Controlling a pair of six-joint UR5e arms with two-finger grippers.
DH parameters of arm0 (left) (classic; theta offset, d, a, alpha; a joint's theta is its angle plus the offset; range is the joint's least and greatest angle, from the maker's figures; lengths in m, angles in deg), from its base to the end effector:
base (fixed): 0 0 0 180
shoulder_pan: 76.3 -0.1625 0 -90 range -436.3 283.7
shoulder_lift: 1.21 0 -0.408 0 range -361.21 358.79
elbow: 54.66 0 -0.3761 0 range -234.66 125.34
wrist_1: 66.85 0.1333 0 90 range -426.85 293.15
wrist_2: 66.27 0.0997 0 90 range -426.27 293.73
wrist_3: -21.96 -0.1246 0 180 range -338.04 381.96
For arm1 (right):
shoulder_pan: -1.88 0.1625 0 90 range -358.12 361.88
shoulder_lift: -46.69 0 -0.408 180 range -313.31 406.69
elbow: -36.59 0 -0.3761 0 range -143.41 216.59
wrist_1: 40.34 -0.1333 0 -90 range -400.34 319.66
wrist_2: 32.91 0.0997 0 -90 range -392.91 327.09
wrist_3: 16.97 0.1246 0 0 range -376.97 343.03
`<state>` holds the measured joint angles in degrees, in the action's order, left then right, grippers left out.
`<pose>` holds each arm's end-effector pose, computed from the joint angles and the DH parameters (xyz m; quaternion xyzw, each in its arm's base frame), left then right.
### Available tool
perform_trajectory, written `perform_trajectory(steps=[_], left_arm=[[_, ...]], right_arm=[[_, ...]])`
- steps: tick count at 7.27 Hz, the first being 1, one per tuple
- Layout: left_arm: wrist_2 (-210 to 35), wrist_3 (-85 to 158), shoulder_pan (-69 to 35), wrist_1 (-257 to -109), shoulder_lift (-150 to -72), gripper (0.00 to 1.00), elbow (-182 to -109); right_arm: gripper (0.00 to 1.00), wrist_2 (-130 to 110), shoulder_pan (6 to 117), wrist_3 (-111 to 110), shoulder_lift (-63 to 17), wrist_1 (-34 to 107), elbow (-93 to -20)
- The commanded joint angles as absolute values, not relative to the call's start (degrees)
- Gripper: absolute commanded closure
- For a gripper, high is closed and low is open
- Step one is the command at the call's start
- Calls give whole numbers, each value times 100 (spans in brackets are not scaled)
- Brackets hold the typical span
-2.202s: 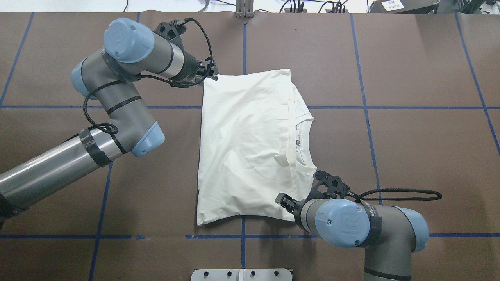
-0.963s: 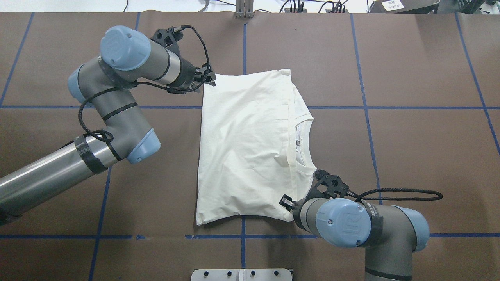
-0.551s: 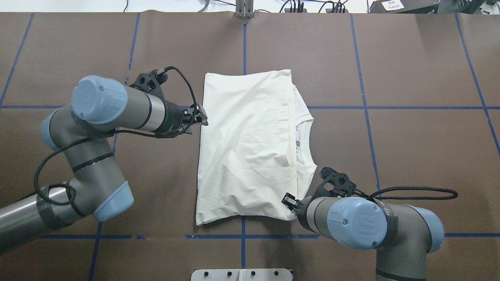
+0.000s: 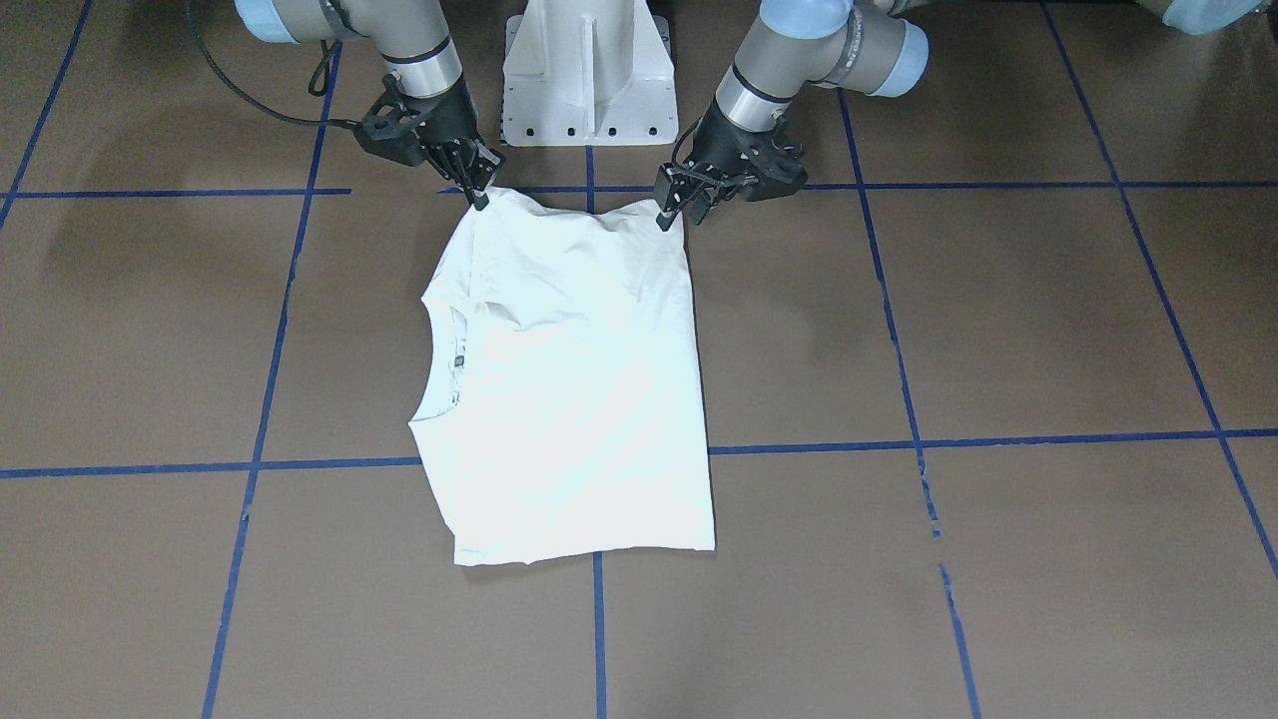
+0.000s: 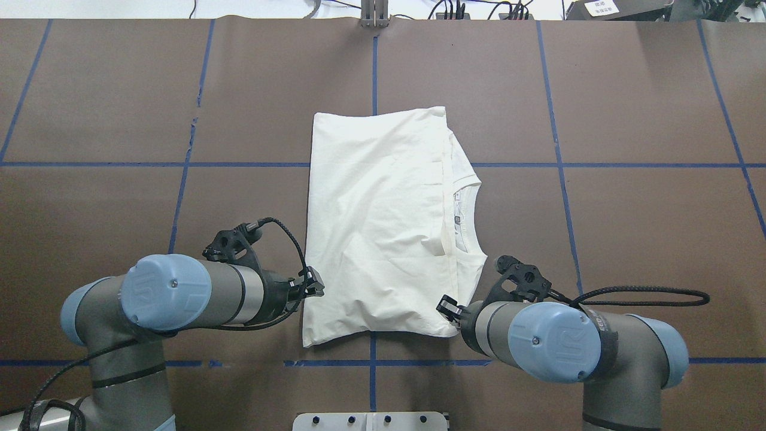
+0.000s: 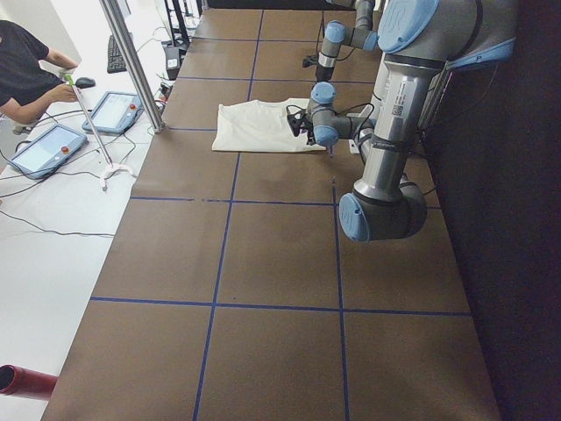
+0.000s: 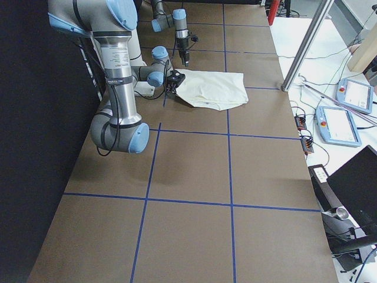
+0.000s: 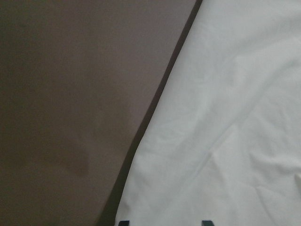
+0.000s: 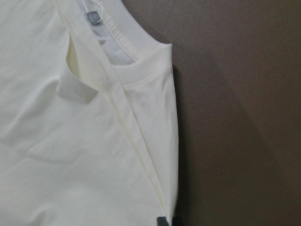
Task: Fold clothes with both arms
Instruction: 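Move the left gripper to the shirt's near corner beside the right gripper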
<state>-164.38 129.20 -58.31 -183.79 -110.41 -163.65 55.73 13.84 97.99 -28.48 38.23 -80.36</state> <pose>0.5193 -0.2903 0.2767 -0.0561 0.5373 -0.2181 0.8128 -0.5043 -0.2461 0.3011 -0.0401 -0.4461 0.2881 0.8464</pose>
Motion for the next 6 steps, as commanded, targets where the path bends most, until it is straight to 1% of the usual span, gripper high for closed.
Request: perform_trajectory(steps=[1,3,4,5,6], left_arm=[[-16383,12972,-6169,-18356,-11011,41,-16294],[-16392,12963,-6293,-18356,-11019,45,-16137],[-16392,12954,-6355,-18356,-11011,49,-16127],[-16392,12954,-6425,-18348,-11011,61,-16083],[-16392,12954,-6426,-18348,-11028,100,-16092]], right_arm=[[100,5568,1383,9799,-2846,3823,-8030],[100,5577,1374,9799,-2845,3832,-8022],[100,5577,1374,9808,-2845,3823,-8030],[100,5577,1374,9799,-2845,3832,-8039],[100,5586,1374,9799,-2854,3823,-8030]])
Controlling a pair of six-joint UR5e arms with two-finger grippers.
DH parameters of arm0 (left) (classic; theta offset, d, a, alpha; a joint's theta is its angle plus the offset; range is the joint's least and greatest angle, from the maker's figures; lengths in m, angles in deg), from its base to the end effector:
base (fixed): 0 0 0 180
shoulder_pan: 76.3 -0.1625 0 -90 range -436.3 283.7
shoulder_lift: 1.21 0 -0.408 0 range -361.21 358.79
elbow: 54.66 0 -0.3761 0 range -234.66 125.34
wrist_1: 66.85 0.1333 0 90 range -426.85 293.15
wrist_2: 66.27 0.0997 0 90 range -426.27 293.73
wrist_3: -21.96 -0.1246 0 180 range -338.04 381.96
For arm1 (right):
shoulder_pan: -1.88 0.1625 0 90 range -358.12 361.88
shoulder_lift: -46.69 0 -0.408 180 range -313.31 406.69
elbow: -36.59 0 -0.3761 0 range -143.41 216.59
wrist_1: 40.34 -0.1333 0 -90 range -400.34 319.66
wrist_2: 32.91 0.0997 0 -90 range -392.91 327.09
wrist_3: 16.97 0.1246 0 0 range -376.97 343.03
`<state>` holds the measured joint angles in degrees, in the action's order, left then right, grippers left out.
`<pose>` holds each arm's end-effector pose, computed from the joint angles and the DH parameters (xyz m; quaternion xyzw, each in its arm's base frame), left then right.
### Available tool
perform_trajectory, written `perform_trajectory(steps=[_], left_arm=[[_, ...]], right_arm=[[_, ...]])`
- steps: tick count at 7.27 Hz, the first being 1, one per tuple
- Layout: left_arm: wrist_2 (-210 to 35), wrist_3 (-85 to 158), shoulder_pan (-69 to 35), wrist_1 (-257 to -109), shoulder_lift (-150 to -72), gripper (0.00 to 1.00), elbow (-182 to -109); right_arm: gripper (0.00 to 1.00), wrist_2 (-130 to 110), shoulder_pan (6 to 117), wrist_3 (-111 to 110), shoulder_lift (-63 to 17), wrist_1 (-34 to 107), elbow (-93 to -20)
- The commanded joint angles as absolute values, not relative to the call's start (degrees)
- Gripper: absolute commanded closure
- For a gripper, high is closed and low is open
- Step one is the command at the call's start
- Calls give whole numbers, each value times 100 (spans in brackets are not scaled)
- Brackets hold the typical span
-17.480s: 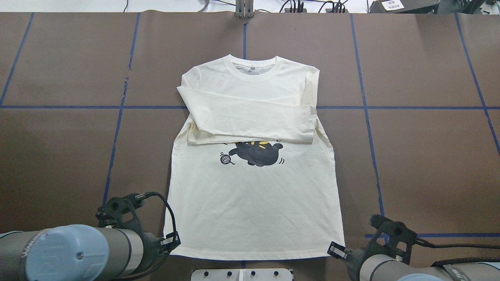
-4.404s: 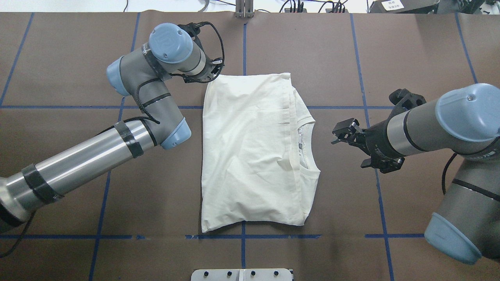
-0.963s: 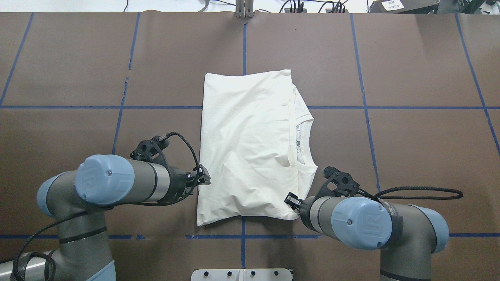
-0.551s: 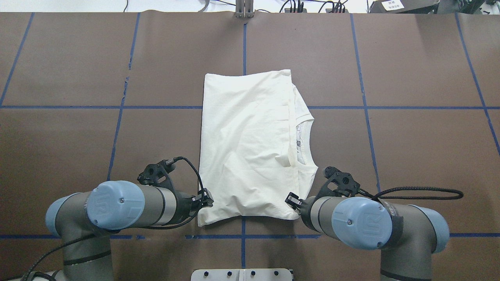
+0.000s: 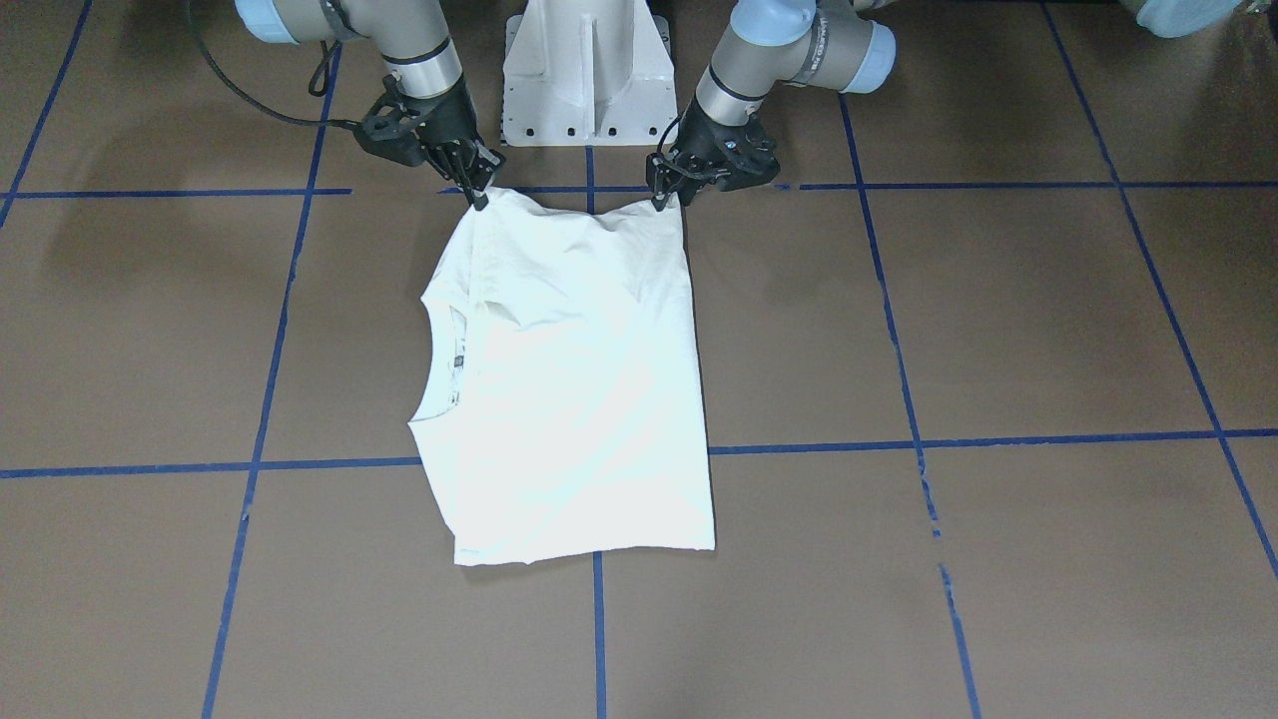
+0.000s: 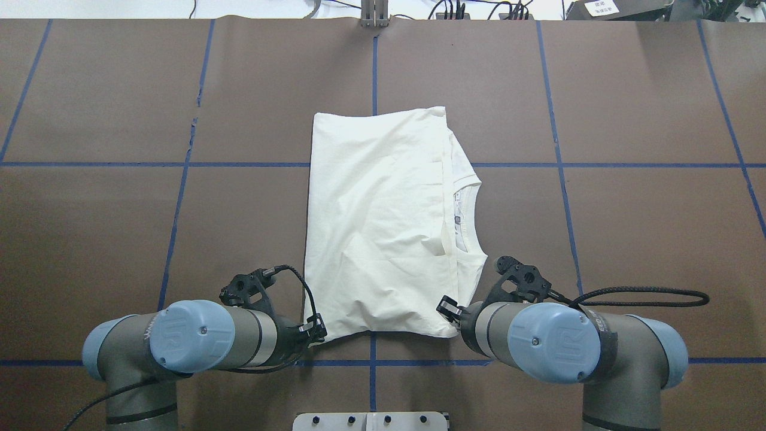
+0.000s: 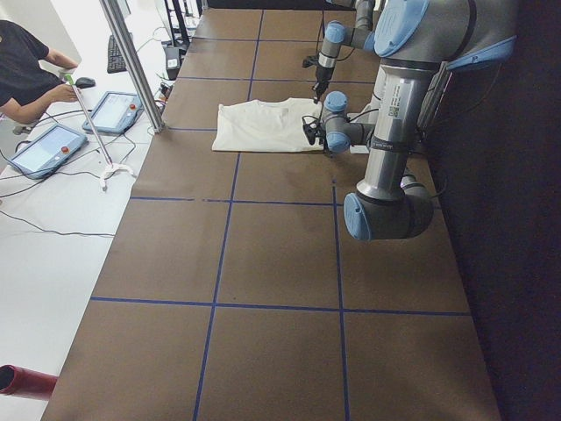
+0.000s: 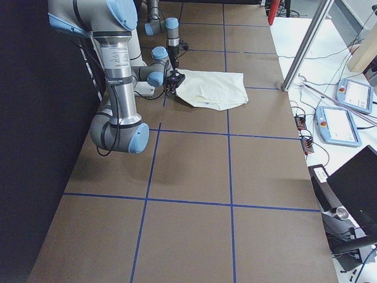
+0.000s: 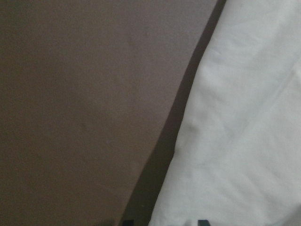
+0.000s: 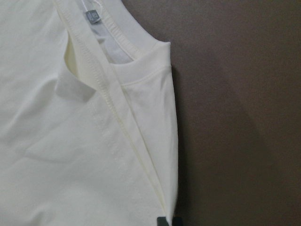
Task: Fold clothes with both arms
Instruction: 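Move the left gripper to the shirt's near corner beside the right gripper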
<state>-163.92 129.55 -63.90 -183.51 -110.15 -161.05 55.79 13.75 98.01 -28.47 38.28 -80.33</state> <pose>0.5562 -0.2418 0.3009 -0.0804 0.5107 -0.1881 0.8351 -0.5049 -0.2452 0.3014 -0.0410 -0.4455 0.2875 0.8469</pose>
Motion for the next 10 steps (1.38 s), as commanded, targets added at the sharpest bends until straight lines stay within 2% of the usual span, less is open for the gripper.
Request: perform_trajectory(steps=[1,4,6,10], left_arm=[[-16392,12945,-6408,-18348,-11028,100,-16127],[-16383,12866,-6338,-18365,-10679,100,-16687],[-16374,12866,-6364,-18383,-10510,100,-16742],[-16392,13050,-6426,-18348,-10940,100,-16882]], right_arm=[[100,5577,1383,9799,-2872,3823,-8039],[100,5577,1383,9799,-2916,3823,-8039],[100,5612,1383,9799,-3020,3823,-8048],[100,5586,1366,9895,-3030,3841,-8345]])
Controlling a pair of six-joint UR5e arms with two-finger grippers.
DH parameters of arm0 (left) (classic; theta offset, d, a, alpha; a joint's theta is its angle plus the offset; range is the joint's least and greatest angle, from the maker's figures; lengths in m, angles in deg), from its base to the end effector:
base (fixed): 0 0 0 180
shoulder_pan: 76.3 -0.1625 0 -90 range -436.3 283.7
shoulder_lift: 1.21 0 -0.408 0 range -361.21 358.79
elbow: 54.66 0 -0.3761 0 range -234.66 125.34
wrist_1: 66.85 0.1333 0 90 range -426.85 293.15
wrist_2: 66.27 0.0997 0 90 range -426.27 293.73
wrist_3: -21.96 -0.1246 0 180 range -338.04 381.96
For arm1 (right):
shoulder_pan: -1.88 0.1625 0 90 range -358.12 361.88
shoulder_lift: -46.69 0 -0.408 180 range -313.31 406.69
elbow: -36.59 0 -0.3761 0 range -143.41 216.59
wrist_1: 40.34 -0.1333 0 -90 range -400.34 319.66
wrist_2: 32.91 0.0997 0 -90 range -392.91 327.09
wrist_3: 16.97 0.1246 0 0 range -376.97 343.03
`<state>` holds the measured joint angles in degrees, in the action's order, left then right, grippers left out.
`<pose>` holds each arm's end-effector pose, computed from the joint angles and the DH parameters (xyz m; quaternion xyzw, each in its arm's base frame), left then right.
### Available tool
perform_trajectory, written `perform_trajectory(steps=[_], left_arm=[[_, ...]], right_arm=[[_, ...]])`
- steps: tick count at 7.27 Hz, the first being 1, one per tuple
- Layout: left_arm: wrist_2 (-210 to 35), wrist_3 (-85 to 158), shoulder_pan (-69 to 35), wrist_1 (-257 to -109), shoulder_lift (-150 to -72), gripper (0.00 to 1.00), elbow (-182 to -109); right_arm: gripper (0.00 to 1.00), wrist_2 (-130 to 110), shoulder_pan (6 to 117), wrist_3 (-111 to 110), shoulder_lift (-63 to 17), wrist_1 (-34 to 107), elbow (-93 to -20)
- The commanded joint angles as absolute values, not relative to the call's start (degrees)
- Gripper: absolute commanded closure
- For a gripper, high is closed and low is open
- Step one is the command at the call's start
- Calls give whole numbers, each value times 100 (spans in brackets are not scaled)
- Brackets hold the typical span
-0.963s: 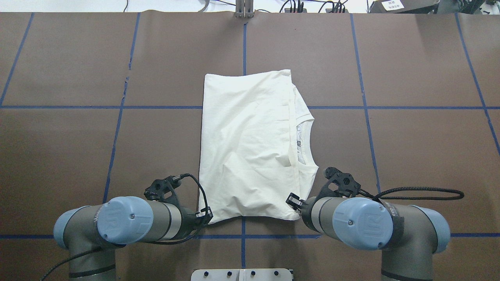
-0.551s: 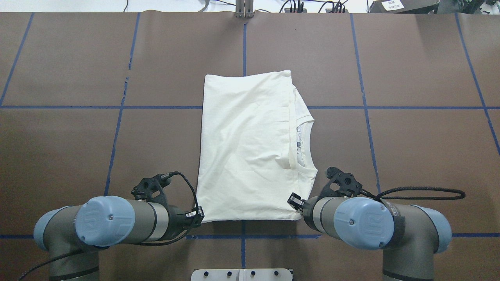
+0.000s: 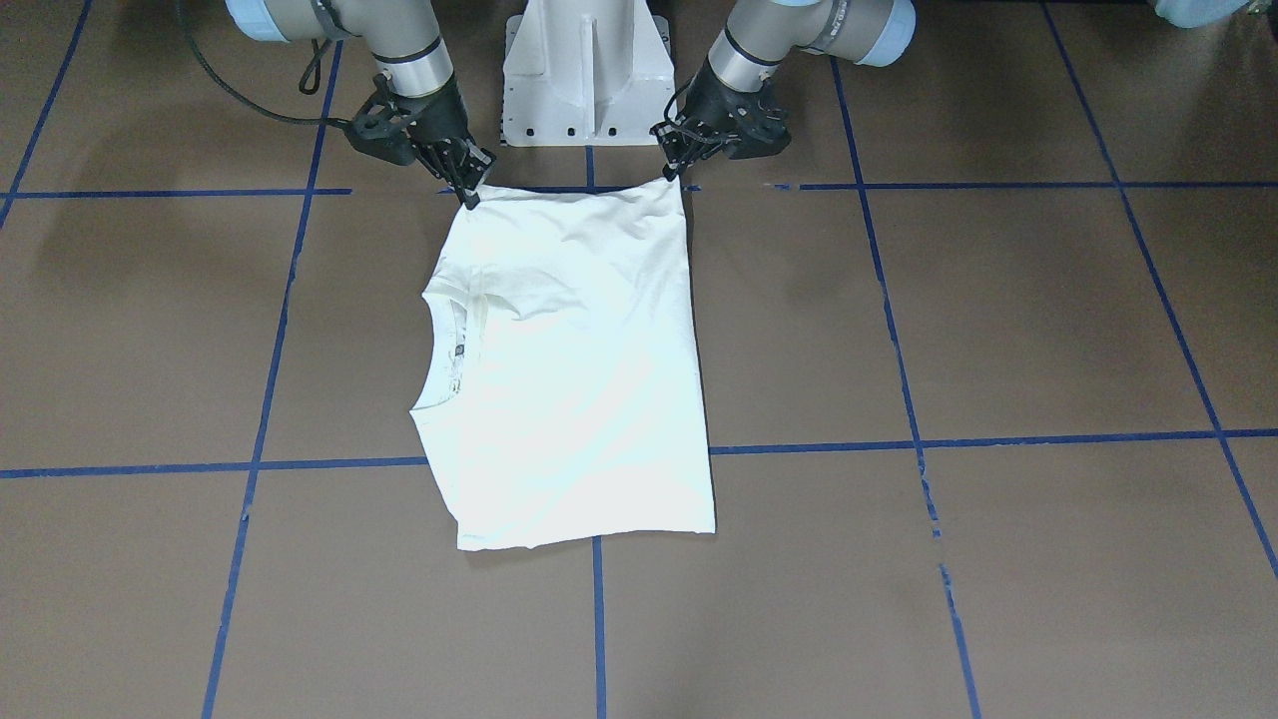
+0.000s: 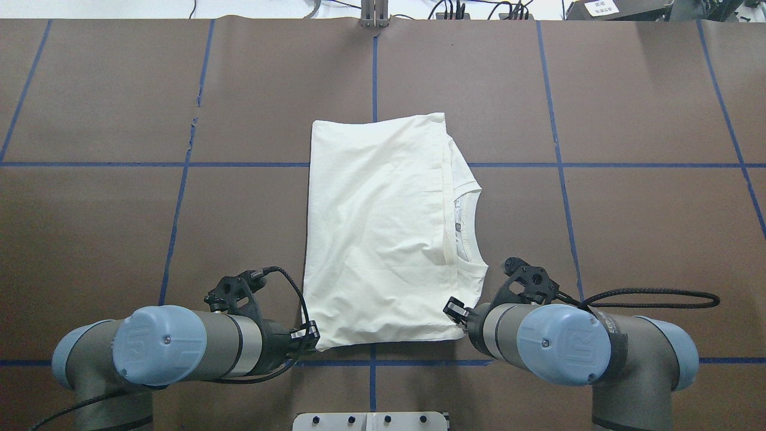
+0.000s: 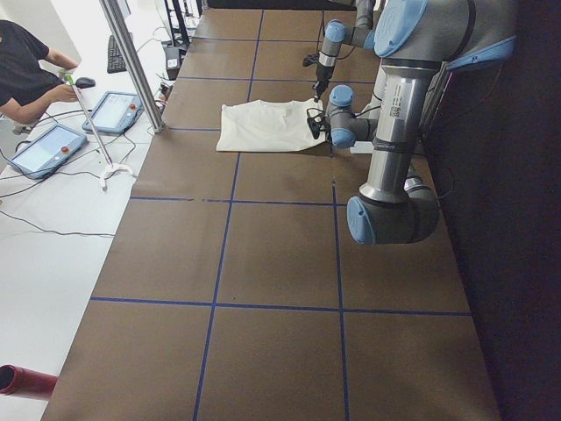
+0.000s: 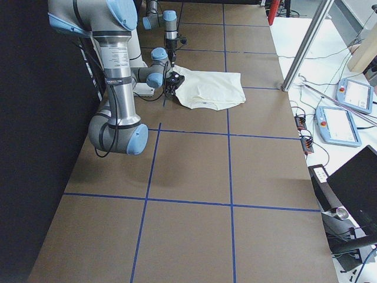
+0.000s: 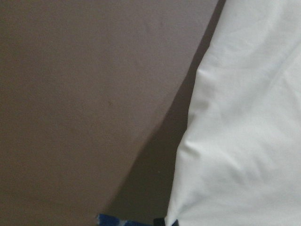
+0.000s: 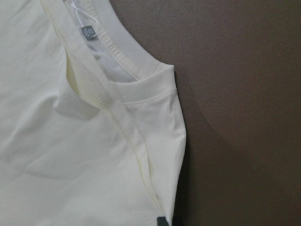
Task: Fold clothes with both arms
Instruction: 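Lift the near shirt edge with both grippers and fold it away from the robot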
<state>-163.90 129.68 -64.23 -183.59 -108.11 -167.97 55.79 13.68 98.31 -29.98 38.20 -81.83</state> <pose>0.5217 -0.2310 0.2667 -0.0826 0.5469 -0.1785 0.8137 -0.4950 -0.2425 0.3038 -0.0425 -0.4459 0.2891 0.8460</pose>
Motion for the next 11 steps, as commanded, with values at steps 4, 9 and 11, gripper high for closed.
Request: perform_trajectory(steps=[4,9,11], left_arm=[[-16506,12998,-5999,-16876,-11245,100,-18131],[-16874,11497,-4239,-17176,-12538,100,-15826],[-16866,11443,-4150,-17828,-12619,100,-15110]], right_arm=[[100,5735,1775,9993,-3286,3902,-9069],[100,7508,3991,9213,-1320,3859,-6436],[100,7730,4212,9053,-835,3832,-5766]])
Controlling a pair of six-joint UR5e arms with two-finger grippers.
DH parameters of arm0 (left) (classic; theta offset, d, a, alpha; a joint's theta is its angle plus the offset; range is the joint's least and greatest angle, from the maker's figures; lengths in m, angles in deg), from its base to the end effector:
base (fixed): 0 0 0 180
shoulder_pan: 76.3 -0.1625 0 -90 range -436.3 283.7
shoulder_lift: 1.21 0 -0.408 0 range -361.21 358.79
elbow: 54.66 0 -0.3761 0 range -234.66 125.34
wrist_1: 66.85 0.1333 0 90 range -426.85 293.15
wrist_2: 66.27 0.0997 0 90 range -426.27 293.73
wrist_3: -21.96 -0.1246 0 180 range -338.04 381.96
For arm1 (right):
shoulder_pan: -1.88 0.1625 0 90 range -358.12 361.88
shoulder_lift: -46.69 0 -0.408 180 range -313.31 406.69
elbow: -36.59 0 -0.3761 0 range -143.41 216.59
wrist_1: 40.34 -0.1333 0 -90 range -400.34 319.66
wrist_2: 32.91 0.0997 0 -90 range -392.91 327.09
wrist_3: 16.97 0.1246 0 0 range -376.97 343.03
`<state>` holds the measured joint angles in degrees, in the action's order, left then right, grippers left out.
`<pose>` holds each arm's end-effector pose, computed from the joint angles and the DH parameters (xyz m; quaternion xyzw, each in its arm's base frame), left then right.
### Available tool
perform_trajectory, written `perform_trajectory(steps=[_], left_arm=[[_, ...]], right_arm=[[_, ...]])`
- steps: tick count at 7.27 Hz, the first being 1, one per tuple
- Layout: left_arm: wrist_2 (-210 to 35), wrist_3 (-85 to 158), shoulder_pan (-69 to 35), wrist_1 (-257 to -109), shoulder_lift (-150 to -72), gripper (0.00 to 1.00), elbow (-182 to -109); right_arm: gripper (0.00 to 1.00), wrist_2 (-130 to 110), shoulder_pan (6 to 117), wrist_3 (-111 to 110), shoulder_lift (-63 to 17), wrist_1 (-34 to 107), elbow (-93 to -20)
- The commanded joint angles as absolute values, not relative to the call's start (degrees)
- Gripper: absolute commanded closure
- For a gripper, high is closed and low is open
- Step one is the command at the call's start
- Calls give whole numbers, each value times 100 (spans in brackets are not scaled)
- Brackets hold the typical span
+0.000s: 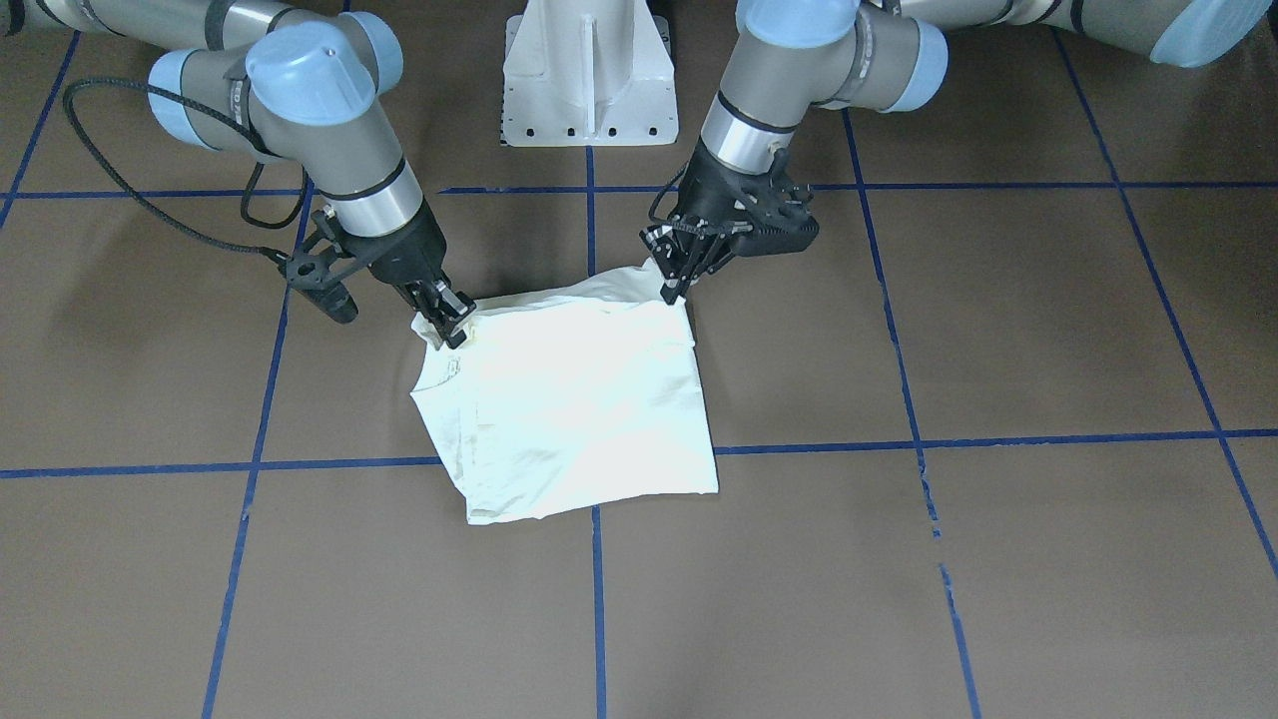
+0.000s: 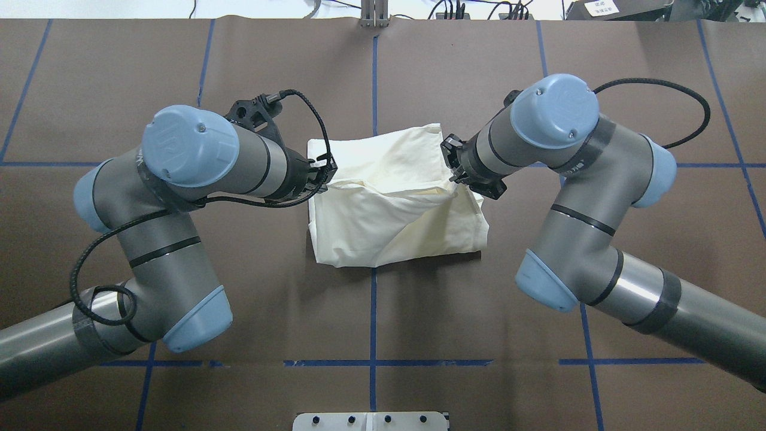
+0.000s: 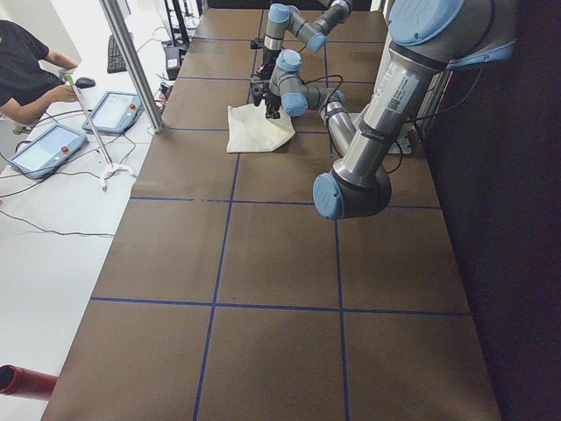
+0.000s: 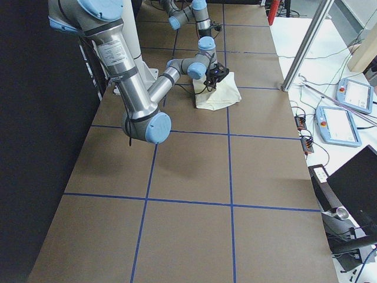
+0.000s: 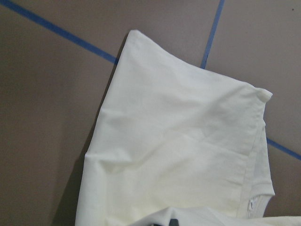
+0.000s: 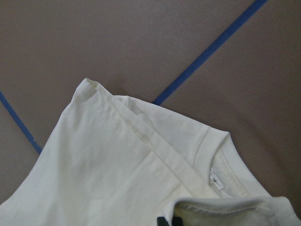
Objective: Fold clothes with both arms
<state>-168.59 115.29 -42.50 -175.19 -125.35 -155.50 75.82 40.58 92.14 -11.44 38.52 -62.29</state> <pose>0.4796 -0.4495 0.1999 0.0490 0.5275 -0.2160 0.8202 -0.4526 -0.4822 0.2579 -0.0708 -0.4503 0.3665 0.8111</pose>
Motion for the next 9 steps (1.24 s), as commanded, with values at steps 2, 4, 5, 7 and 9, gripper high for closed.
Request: perform_trajectory(steps=[2,4,5,7,9], left_arm=[[-16857,11249,-4010,-17838,-12855,100,-14775],[-16849,11214,-3904,-18308,-12909,100,-14293],[-16849,11127,-3842,-18669,-12918,100,-13942],[-16849,10960,-3676,-18822,-13101,100,-13589],[-16840,10836,-3570,-19276,-13338,100,-12914]], right_arm=[[100,7730,4292,8790,-414,3815,-5064],[100,7809,4397,8552,-166,3806,-4605],[100,7844,4424,8516,9,3806,-4359],[100,7853,4494,8263,317,3806,-3849],[100,7853,4512,8112,546,3797,-3463]])
